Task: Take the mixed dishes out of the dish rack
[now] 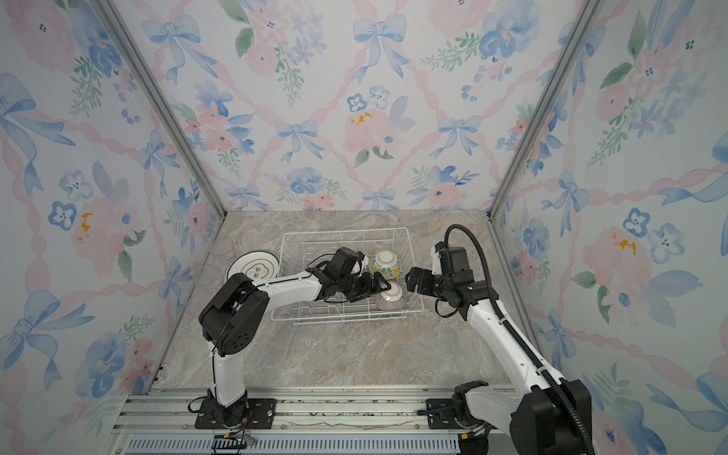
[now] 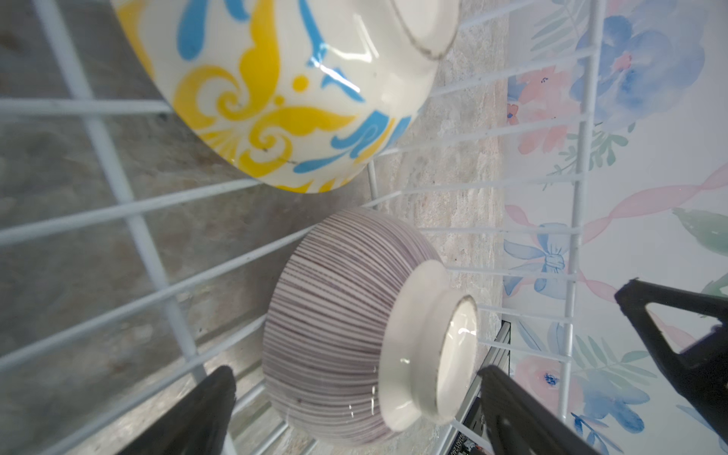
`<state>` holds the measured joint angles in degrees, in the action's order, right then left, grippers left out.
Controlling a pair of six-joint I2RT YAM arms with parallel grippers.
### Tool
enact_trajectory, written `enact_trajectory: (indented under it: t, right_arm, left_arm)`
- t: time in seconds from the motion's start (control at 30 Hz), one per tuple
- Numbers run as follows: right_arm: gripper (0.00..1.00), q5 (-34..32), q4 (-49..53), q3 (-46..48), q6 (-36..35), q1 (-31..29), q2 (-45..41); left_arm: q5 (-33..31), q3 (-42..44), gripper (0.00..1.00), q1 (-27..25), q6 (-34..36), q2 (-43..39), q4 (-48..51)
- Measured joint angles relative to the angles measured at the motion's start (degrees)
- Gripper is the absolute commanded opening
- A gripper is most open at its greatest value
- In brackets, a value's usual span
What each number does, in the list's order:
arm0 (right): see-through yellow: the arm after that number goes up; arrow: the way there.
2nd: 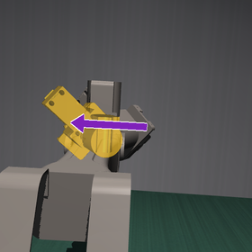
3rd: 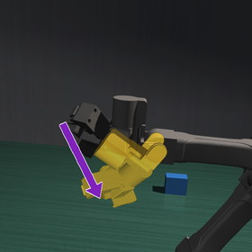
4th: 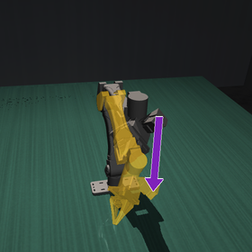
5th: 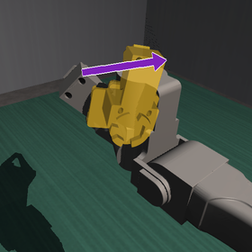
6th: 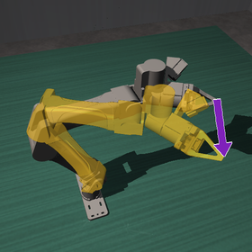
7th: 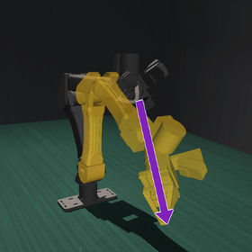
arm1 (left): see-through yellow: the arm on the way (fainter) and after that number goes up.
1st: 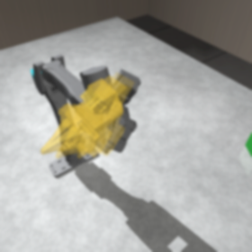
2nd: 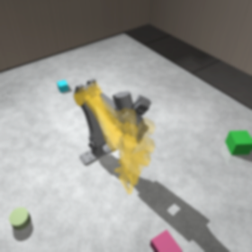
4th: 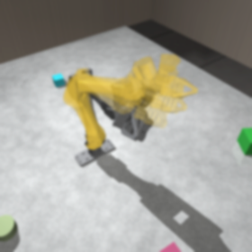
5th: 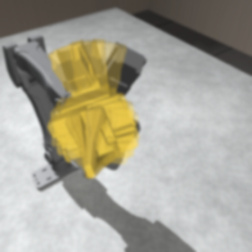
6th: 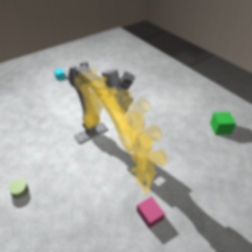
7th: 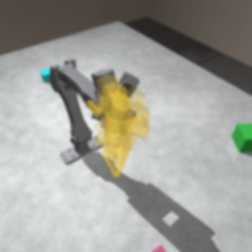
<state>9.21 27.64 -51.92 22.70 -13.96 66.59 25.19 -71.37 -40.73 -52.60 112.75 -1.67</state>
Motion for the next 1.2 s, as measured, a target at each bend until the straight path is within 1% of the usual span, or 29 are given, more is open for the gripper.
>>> enact_trajectory:
  t: [0.53, 0.67, 0.87, 1.1, 1.2]
  right_arm:
    - [0.97, -0.02, 0.52, 0.0, -0.42, 0.44, 0.0]
    - [0.97, 0.0, 0.52, 0.0, -0.42, 0.52, 0.02]
    - [0.97, -0.02, 0.5, 0.0, -0.44, 0.76, 0.28]
    - [0.97, -0.02, 0.5, 0.0, -0.52, 0.79, 0.61]
    - [0.97, -0.02, 0.5, 0.0, -0.66, 0.81, 0.61]
  left_arm:
    - [2.78, -0.48, 0.98, 0.0, -2.67, 2.23, -5.01]
    - [3.85, 1.46, 0.98, 0.04, -4.94, 2.23, -9.66]
    - [5.42, 3.45, 0.96, -0.13, -6.36, 2.21, -14.69]
    - [6.34, 5.18, 0.95, -0.11, -6.47, 1.62, -17.0]
    - [7.23, 5.81, 0.97, -0.11, -6.56, 1.4, -17.62]
